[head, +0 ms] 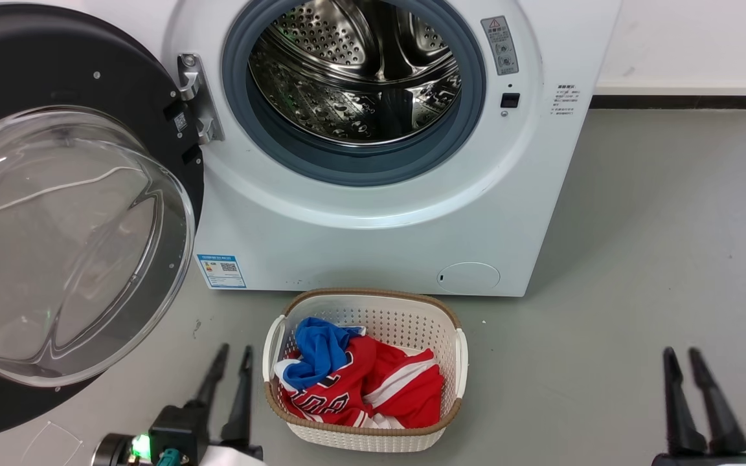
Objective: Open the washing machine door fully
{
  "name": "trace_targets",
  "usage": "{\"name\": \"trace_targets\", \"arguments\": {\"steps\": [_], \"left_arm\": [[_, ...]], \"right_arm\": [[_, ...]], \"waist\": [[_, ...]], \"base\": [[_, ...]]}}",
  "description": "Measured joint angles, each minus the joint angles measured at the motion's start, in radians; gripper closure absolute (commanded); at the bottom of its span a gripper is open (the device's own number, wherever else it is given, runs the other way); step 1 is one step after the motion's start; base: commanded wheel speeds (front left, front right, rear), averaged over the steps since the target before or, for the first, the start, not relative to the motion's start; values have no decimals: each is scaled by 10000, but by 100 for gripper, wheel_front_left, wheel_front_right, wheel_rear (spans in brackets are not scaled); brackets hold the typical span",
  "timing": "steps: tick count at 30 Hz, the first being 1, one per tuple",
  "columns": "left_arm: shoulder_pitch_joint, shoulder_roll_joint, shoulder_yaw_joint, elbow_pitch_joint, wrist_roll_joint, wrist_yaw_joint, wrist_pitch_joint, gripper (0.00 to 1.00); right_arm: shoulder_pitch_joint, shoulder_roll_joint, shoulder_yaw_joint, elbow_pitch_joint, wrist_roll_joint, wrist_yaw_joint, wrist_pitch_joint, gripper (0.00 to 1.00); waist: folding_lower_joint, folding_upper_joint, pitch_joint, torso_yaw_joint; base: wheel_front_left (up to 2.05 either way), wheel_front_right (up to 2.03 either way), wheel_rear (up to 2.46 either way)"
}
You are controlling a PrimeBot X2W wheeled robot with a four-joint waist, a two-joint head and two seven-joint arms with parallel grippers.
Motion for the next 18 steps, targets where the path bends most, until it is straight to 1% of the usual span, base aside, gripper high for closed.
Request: {"name": "trace_targets", "arguments": {"steps": [4, 18], "left_arm": [[174, -6, 0, 366, -117, -4, 63, 100], [44, -8, 305, 529, -2982, -92, 763, 100]], "right_arm": [[92, 4, 29, 353, 111, 0, 48, 100], [-244, -69, 186, 819, 2926, 0, 564, 100]], "waist": [[0, 0, 0, -2], [0, -1, 18, -26]], "base": [[0, 0, 0], [0, 0, 0]]}}
